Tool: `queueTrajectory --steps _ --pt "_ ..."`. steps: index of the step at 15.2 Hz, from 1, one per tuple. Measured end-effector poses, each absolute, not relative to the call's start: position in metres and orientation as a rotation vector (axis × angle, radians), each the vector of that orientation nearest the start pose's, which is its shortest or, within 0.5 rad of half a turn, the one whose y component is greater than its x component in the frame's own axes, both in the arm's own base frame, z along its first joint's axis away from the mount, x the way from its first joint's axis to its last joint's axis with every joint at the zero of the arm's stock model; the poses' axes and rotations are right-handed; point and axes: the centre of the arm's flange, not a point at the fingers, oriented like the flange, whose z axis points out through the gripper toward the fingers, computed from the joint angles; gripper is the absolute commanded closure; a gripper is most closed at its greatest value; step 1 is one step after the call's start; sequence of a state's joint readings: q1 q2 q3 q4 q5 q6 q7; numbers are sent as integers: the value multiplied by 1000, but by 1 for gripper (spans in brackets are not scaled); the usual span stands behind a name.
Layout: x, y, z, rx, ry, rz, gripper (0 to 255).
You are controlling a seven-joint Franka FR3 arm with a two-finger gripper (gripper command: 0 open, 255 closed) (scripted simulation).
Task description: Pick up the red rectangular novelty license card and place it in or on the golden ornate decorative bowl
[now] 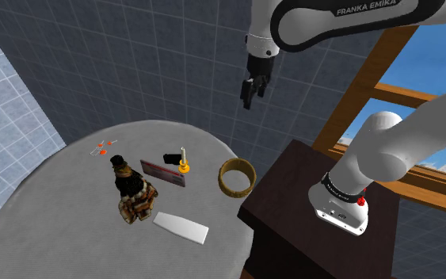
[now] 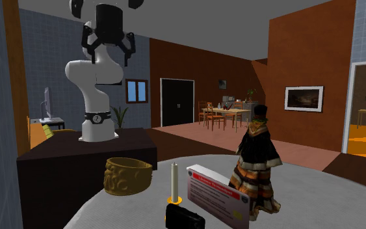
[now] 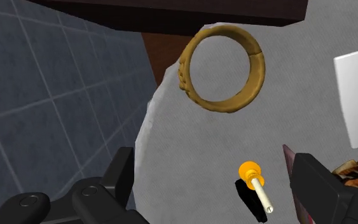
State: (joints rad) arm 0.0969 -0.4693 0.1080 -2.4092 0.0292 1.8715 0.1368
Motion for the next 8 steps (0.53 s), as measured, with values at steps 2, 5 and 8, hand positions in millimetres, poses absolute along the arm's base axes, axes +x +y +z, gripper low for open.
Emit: queueTrajectory --steps 2,5,8 --pt "403 97 459 -3170 -102 96 0" --pt "422 117 432 -3166 -149 83 0" --pt "441 138 406 -3161 -195 69 0"
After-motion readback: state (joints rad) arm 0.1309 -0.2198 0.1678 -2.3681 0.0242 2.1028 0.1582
